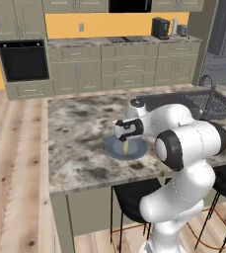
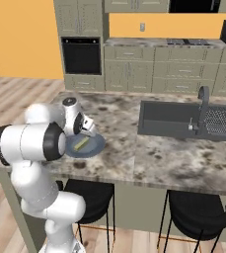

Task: Retrieve the butter from the fridge and place it on a plate on the dining table. Then retrieve the butter knife by the fridge and place it near the plate.

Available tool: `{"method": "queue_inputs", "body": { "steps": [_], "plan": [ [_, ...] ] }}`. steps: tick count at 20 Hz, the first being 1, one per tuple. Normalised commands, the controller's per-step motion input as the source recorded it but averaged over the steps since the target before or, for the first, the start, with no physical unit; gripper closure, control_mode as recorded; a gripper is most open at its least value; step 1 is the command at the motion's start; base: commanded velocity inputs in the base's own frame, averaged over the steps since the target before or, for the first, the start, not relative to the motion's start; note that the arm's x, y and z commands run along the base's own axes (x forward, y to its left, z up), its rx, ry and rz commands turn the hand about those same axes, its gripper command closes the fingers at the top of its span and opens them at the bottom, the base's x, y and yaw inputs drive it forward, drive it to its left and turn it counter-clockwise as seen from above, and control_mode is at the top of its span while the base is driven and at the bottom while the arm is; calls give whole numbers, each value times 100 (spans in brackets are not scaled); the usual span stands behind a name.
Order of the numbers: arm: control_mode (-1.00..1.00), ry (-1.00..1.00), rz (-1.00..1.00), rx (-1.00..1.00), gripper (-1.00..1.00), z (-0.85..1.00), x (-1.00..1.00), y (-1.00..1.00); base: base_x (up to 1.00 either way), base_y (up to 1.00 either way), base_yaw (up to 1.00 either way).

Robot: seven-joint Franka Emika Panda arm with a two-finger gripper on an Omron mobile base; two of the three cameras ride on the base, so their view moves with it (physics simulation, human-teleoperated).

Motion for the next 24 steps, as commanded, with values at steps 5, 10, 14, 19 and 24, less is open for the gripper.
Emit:
{"method": "queue_inputs", "body": {
  "steps": [5, 10, 14, 19, 24],
  "plan": [
    [-100, 7, 0, 1, -100, 100, -77, -5, 0, 0, 0],
    [-100, 13, 4, -2, -100, 92, -65, -30, 0, 0, 0],
    [-100, 19, 2, 0, -100, 99, -65, -35, 0, 0, 0],
    [-100, 17, 0, -1, -100, 90, -68, -29, 0, 0, 0],
    [-100, 19, 0, -6, -100, 54, -68, -39, 0, 0, 0]
  ]
}}
